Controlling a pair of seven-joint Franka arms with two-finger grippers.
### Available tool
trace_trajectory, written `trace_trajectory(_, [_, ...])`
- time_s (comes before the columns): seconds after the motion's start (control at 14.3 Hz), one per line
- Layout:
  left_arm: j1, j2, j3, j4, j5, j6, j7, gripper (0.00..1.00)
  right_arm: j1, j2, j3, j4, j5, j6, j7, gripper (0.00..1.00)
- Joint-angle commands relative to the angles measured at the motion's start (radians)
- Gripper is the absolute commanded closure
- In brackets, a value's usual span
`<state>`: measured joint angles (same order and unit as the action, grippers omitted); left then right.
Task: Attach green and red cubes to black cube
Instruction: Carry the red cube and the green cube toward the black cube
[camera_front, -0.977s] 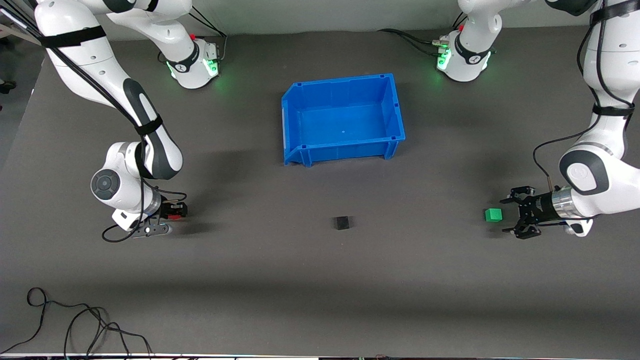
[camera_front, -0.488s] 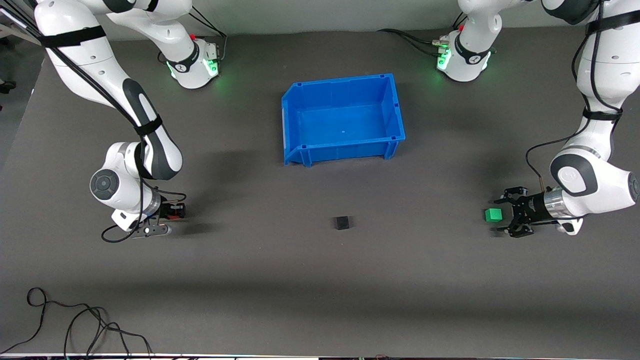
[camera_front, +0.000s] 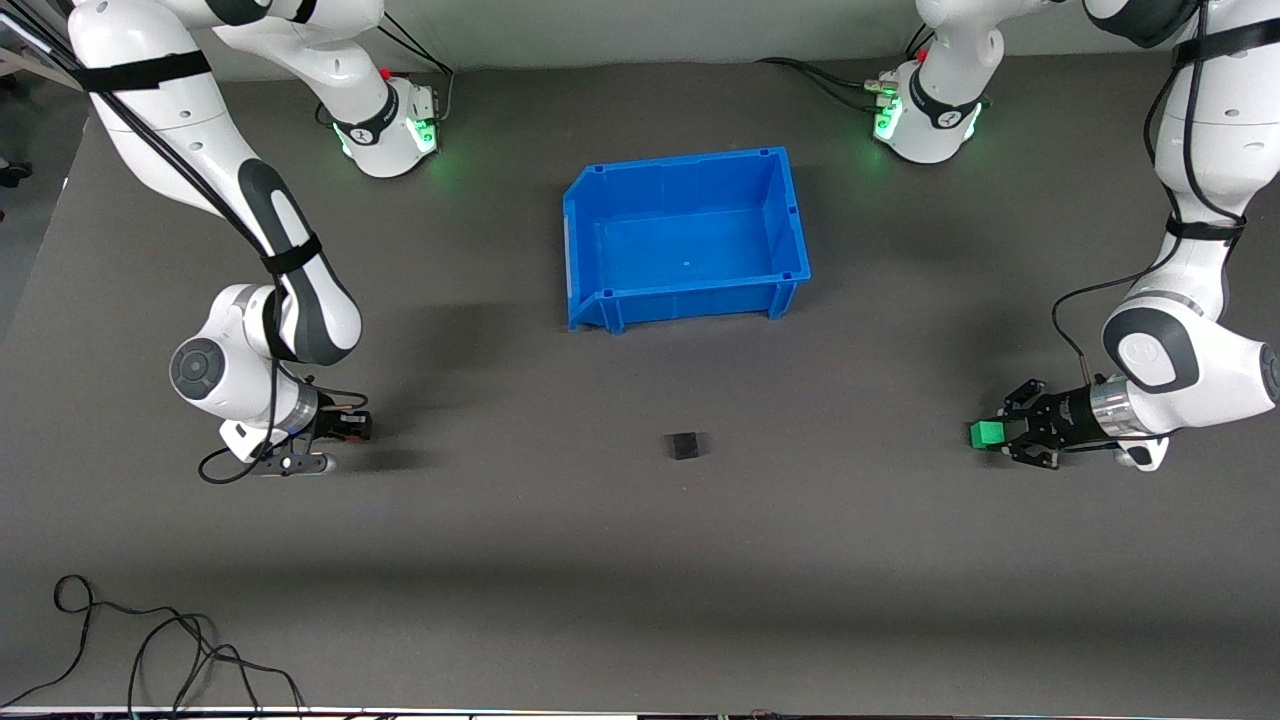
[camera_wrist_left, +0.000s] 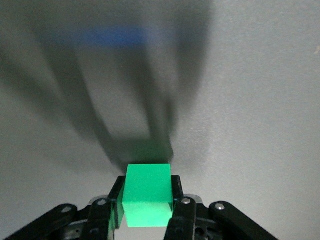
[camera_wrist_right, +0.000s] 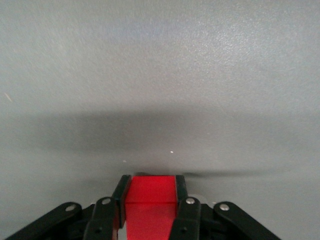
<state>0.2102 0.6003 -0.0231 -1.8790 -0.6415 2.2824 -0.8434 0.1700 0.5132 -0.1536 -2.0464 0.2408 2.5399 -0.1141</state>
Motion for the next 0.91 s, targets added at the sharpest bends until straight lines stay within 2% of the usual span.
trace_trajectory(0.0, [-0.018, -0.027, 0.003, 0.046, -0.014, -0.033, -0.064, 0.79, 0.005, -0.041, -0.003, -0.001, 0.133, -0.009, 0.002, 1.0])
trace_trajectory(0.14, [-0.044, -0.025, 0.005, 0.125, -0.003, -0.105, -0.152, 0.79, 0.006, -0.054, -0.003, -0.001, 0.17, -0.009, 0.068, 1.0])
trace_trajectory(0.28, [-0.087, -0.025, 0.005, 0.171, -0.001, -0.126, -0.248, 0.79, 0.012, -0.059, -0.001, 0.002, 0.172, -0.009, 0.207, 1.0])
trace_trajectory(0.63, [-0.271, -0.02, 0.005, 0.196, -0.01, -0.087, -0.407, 0.79, 0.104, -0.053, -0.001, 0.052, 0.173, -0.007, 0.635, 1.0])
trace_trajectory(0.84, [-0.386, -0.013, 0.005, 0.195, -0.012, -0.012, -0.495, 0.79, 0.167, -0.029, -0.003, 0.095, 0.172, -0.007, 0.842, 1.0])
